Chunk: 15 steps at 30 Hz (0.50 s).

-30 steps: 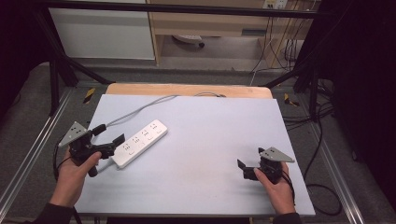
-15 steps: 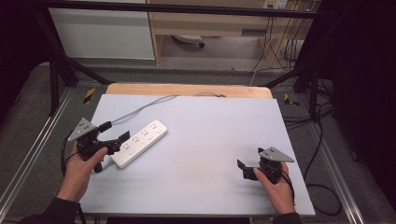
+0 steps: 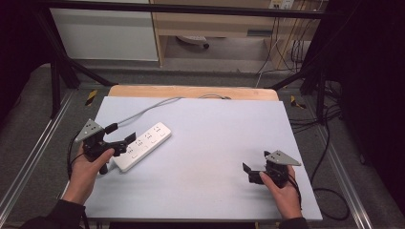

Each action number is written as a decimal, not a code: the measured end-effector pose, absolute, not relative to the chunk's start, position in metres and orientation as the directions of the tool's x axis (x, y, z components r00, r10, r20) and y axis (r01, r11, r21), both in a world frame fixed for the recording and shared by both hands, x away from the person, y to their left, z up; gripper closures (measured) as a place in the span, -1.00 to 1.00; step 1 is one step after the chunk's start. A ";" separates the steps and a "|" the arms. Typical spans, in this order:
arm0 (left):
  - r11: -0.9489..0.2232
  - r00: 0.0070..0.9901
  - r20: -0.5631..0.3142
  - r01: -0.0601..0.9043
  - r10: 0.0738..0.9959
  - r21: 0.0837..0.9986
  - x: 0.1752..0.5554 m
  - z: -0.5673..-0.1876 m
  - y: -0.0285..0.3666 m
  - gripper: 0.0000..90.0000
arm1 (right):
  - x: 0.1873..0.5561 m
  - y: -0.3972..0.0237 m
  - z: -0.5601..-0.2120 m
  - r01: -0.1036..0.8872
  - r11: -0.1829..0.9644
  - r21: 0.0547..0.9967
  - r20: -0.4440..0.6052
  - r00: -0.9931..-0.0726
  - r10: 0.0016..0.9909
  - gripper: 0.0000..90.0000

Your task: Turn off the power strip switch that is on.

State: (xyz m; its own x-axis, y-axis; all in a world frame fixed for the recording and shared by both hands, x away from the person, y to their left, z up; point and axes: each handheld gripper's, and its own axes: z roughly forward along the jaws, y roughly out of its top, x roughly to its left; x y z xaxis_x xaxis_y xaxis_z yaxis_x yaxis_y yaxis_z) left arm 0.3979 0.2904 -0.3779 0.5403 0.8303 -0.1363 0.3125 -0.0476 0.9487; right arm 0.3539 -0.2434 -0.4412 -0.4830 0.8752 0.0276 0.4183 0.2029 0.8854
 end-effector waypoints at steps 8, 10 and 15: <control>-0.054 0.538 -0.133 0.317 0.833 0.947 0.402 -0.380 0.290 -0.73 | 0.354 -0.244 -0.441 0.422 0.200 0.884 0.032 -0.482 0.876 -0.92; -0.056 0.535 -0.131 0.320 0.835 0.946 0.403 -0.381 0.290 -0.73 | 0.354 -0.243 -0.441 0.423 0.200 0.884 0.032 -0.482 0.876 -0.93; -0.056 0.531 -0.132 0.324 0.837 0.944 0.406 -0.383 0.289 -0.70 | 0.354 -0.244 -0.441 0.422 0.201 0.884 0.031 -0.482 0.876 -0.93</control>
